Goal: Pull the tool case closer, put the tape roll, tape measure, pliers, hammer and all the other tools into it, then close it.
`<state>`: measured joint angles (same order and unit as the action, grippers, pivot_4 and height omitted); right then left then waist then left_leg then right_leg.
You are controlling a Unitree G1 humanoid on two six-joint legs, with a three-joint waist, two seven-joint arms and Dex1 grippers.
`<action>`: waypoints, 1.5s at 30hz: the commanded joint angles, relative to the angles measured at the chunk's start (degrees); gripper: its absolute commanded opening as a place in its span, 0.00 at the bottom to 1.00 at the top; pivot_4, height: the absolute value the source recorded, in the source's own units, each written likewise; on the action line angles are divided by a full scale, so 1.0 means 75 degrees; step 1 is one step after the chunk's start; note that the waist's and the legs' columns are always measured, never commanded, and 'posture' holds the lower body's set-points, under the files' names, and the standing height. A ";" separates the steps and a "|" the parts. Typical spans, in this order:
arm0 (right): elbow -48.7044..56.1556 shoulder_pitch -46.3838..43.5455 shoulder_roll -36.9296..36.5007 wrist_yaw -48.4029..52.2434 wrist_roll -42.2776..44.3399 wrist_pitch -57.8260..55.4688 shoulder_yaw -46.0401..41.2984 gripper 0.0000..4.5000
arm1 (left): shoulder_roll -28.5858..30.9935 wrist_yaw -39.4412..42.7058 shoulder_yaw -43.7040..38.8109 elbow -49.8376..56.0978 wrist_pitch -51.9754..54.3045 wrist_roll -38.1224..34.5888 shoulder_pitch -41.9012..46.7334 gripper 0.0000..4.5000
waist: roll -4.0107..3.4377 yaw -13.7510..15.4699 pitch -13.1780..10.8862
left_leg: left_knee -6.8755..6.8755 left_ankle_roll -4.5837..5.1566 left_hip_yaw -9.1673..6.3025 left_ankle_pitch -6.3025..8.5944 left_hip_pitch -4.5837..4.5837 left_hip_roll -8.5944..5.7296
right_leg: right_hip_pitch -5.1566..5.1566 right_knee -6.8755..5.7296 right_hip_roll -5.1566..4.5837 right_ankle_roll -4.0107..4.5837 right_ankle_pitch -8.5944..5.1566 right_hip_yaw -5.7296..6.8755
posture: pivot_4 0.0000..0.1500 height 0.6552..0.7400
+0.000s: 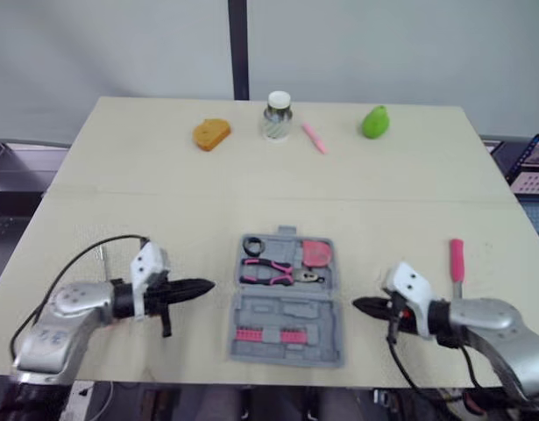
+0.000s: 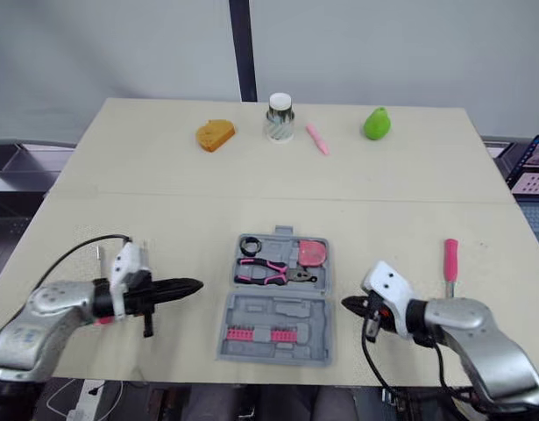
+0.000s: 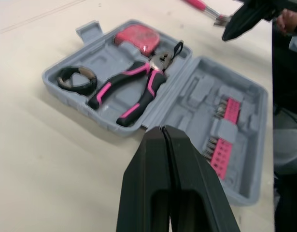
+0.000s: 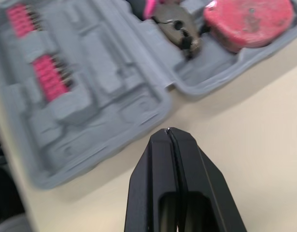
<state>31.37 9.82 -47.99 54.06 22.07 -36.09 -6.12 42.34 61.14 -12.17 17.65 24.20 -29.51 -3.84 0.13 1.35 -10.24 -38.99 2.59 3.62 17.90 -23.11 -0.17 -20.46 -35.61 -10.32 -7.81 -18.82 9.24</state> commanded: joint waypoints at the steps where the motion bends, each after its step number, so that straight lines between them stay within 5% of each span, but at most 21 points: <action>1: 0.0742 0.0747 -0.0075 0.0328 0.0439 0.0388 -0.0790 0.01 | 0.0128 0.0370 -0.0797 0.0514 -0.0192 -0.0566 -0.0755 0.01 | 0.0000 0.0004 0.0000 | 0.0001 0.0000 0.0000 0.0000 0.0002 0.0002 | 0.0003 0.0004 0.0002 0.0000 0.0000 0.0001 | 1.00 0.47; 7: 0.0515 0.2056 0.0277 0.0323 0.0164 0.1493 -0.1216 0.01 | -0.0372 0.0546 -0.1671 0.0209 -0.1609 -0.0299 -0.2179 0.01 | 0.0001 0.0037 0.0000 | 0.0002 -0.0002 0.0003 0.0010 0.0006 0.0003 | 0.0009 0.0014 0.0002 0.0000 0.0000 -0.0001 | 1.00 0.47; 19: 0.0114 0.2358 0.0431 -0.0046 0.0082 0.1372 -0.1119 0.01 | -0.1204 0.0101 -0.1672 -0.0388 -0.3043 0.0301 -0.3299 0.01 | 0.0003 0.0042 0.0001 | -0.0003 0.0002 0.0006 0.0017 0.0004 0.0007 | 0.0007 0.0023 0.0000 0.0000 -0.0001 -0.0004 | 1.00 0.47; 28: 0.0068 0.2188 0.0432 -0.0089 0.0061 0.1343 -0.1082 0.96 | -0.1260 -0.0153 -0.1615 -0.0471 -0.2986 0.0227 -0.3384 0.98 | 0.0003 0.0030 0.0001 | -0.0003 0.0003 0.0006 0.0020 0.0004 0.0008 | 0.0005 0.0044 0.0000 0.0001 -0.0001 -0.0004 | 1.00 0.47; 38: -0.0052 0.2185 0.0571 -0.0053 0.0095 0.1707 -0.1365 0.98 | -0.1347 -0.0465 -0.1258 0.0129 -0.2650 0.0058 -0.3295 0.99 | 0.0004 0.0039 0.0001 | -0.0004 0.0004 0.0006 0.0020 0.0003 0.0008 | 0.0007 0.0036 0.0000 0.0000 -0.0001 -0.0004 | 1.00 0.47; 45: 0.0184 0.1848 0.0477 0.0855 0.0841 0.2718 -0.1846 0.98 | -0.2374 -0.3232 -0.1593 0.2265 -0.0773 -0.0768 -0.3766 0.99 | 0.0008 0.0022 0.0001 | -0.0003 0.0005 0.0002 0.0020 0.0005 0.0016 | 0.0016 0.0034 0.0007 -0.0001 0.0000 -0.0011 | 1.00 0.47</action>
<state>30.85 23.67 -44.16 58.60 26.61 -17.48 -19.12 25.34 41.55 -22.19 30.85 15.83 -33.21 -30.54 0.19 1.52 -10.23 -39.02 2.62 3.64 18.05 -23.06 -0.01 -20.33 -35.35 -10.22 -7.82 -18.82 9.15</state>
